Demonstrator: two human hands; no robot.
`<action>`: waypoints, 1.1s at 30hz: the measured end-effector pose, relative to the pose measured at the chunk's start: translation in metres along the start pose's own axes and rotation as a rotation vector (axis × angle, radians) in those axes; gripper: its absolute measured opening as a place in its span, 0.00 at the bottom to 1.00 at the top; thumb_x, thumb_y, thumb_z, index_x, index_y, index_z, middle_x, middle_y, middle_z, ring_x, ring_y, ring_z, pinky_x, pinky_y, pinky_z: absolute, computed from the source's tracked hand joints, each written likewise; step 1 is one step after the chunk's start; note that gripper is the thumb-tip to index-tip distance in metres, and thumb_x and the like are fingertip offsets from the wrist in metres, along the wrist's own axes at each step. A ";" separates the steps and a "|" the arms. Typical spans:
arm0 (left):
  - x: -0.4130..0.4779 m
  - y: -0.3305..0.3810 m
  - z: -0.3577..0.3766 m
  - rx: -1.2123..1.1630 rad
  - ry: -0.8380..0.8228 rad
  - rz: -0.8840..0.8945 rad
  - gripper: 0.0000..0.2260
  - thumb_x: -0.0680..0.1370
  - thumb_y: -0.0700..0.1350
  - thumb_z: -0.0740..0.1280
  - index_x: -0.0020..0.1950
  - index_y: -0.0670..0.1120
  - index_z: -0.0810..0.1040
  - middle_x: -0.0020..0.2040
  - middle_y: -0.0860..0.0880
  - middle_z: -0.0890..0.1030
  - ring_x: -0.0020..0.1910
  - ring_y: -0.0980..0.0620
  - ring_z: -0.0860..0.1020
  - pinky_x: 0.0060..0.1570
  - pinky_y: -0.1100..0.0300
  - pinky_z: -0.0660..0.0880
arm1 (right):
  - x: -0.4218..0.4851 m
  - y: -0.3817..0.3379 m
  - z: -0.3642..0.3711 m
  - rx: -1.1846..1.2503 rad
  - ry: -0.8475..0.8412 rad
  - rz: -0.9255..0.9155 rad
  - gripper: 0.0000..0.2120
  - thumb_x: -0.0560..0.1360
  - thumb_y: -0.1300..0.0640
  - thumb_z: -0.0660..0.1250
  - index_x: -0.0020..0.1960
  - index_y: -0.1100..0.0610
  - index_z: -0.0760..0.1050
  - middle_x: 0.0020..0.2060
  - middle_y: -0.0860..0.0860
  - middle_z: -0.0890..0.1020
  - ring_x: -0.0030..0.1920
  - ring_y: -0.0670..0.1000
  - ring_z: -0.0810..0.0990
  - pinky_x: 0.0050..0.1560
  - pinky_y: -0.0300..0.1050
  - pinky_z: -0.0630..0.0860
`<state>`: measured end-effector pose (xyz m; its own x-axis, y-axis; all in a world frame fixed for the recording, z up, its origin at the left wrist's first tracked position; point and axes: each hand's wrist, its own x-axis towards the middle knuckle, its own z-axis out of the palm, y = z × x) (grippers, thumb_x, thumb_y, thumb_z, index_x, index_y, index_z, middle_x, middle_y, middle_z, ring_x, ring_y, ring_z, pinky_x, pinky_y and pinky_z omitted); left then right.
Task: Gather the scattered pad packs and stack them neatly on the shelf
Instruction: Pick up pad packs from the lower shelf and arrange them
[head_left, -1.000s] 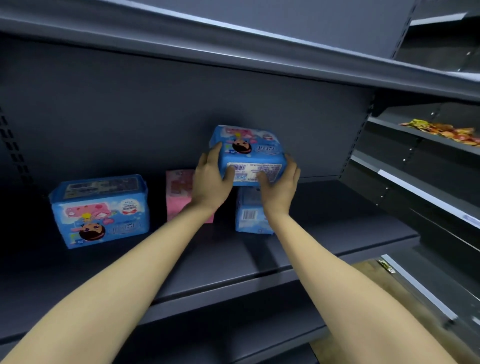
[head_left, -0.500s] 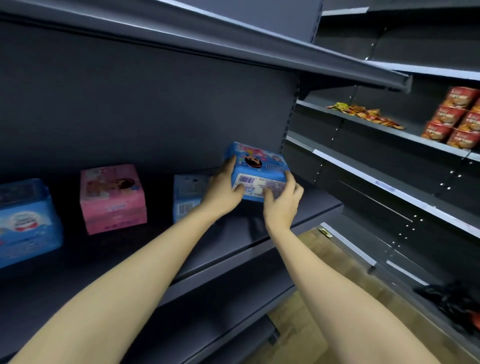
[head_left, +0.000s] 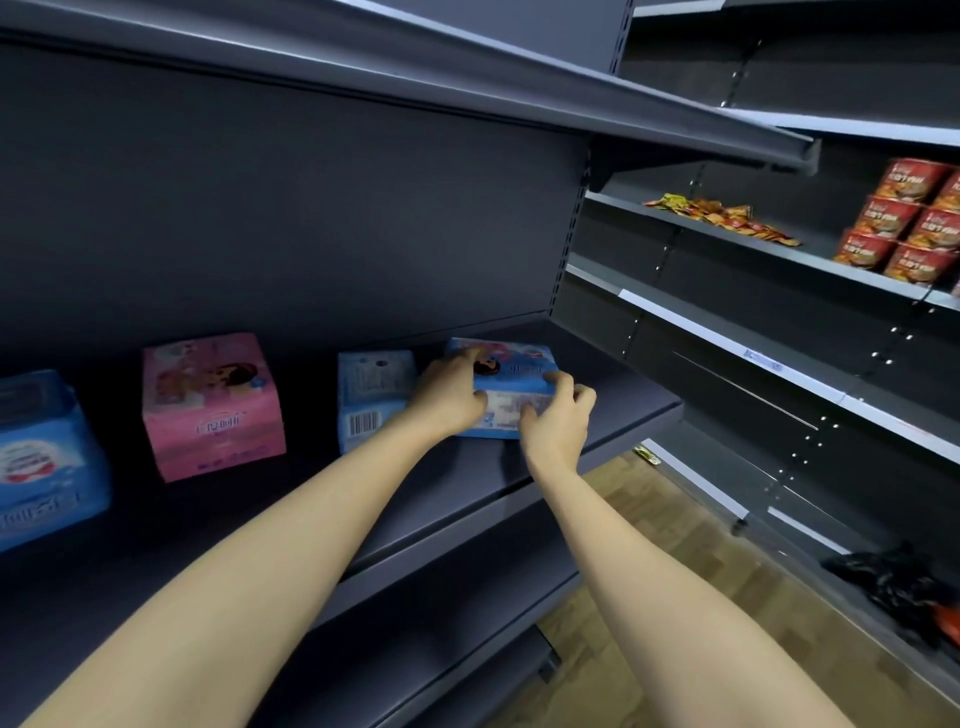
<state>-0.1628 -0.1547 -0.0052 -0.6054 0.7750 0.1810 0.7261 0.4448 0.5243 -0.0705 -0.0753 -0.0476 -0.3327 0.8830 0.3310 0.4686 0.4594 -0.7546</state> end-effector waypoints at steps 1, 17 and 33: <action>-0.001 0.000 0.000 -0.002 -0.004 0.016 0.25 0.77 0.40 0.63 0.73 0.43 0.62 0.68 0.42 0.70 0.65 0.43 0.70 0.62 0.54 0.70 | 0.000 -0.002 0.002 -0.037 0.014 -0.022 0.19 0.73 0.67 0.63 0.64 0.60 0.69 0.62 0.57 0.66 0.58 0.60 0.72 0.57 0.52 0.71; -0.039 -0.069 -0.078 0.025 0.425 -0.133 0.20 0.74 0.40 0.65 0.66 0.45 0.72 0.65 0.43 0.72 0.64 0.41 0.71 0.58 0.52 0.72 | -0.050 -0.119 0.058 0.200 -0.100 -0.664 0.16 0.65 0.66 0.58 0.49 0.66 0.78 0.50 0.64 0.78 0.45 0.65 0.79 0.36 0.49 0.75; -0.097 -0.159 -0.102 0.021 0.425 -0.467 0.32 0.72 0.44 0.68 0.74 0.45 0.59 0.70 0.38 0.63 0.68 0.37 0.63 0.67 0.48 0.64 | -0.101 -0.165 0.111 0.127 -0.702 -0.303 0.25 0.73 0.60 0.66 0.67 0.63 0.61 0.64 0.61 0.69 0.62 0.61 0.72 0.59 0.48 0.69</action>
<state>-0.2529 -0.3467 -0.0218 -0.9335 0.2530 0.2540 0.3577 0.7054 0.6120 -0.2048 -0.2511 -0.0190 -0.8921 0.4332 0.1286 0.1910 0.6194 -0.7615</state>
